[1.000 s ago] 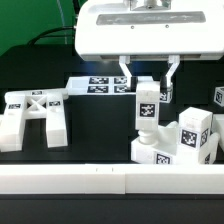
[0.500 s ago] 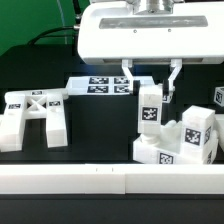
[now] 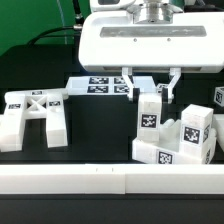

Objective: Assemble chair

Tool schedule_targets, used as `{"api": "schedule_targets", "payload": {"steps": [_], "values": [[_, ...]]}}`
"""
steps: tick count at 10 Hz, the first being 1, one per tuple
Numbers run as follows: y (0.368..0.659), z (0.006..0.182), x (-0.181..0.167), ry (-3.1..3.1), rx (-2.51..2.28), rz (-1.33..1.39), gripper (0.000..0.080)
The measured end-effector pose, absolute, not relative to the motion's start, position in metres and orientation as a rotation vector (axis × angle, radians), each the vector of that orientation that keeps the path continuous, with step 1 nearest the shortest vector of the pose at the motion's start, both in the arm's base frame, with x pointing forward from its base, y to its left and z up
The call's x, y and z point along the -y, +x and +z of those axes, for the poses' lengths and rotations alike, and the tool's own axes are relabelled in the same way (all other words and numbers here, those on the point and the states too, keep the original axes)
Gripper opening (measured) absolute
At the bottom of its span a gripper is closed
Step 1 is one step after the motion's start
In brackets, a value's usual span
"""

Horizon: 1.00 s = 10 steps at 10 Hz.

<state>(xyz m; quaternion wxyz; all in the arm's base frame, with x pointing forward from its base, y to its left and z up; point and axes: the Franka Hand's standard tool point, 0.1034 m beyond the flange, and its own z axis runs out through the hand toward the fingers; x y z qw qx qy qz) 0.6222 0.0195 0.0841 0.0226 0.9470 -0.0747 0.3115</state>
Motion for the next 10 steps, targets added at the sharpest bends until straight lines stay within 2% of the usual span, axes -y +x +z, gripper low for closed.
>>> {"api": "schedule_targets", "payload": {"steps": [4, 5, 6, 7, 8, 10], "values": [[0.621, 0.082, -0.020, 2.942, 0.210, 0.933, 0.0297], [0.621, 0.082, -0.020, 2.942, 0.207, 0.932, 0.0479], [0.621, 0.082, -0.019, 2.942, 0.203, 0.931, 0.0608], [0.622, 0.086, -0.018, 2.946, 0.188, 0.917, 0.0608], [0.624, 0.094, -0.015, 2.944, 0.176, 0.922, 0.0641], [0.628, 0.110, -0.011, 2.956, 0.166, 0.906, 0.0647]]}}
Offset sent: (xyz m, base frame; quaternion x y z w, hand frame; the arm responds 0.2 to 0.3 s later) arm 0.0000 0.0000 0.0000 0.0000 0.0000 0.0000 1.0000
